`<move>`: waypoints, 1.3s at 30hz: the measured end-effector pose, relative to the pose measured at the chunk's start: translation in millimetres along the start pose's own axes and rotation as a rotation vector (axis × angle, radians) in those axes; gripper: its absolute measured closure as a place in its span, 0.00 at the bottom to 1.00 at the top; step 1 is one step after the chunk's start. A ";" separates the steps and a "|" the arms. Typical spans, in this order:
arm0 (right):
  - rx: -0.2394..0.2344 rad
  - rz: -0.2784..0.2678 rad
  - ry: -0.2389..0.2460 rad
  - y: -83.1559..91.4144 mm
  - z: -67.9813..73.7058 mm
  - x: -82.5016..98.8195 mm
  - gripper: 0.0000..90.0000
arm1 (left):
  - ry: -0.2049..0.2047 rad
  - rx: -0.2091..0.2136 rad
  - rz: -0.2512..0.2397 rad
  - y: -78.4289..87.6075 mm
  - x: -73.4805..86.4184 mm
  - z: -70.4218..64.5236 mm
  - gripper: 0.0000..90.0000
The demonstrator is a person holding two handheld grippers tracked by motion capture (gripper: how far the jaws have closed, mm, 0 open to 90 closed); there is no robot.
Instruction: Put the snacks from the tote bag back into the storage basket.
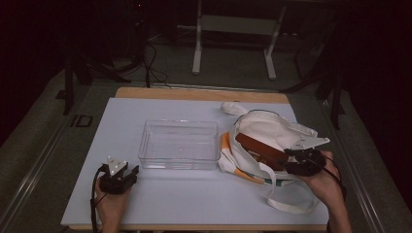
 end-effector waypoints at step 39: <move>-0.179 0.411 0.148 -36.9 -23.6 -5.0 0.39 | -0.003 -0.005 0.014 -1.2 0.5 0.1 0.60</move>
Point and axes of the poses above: each handheld gripper's, and its own axes: y roughly backward along the jaws, x roughly out of its underside, z roughly to its left, the point moved 6 cm from there along -y, roughly forward along the jaws, and after that the axes turned 11 degrees about -z, right-handed, at the moved point
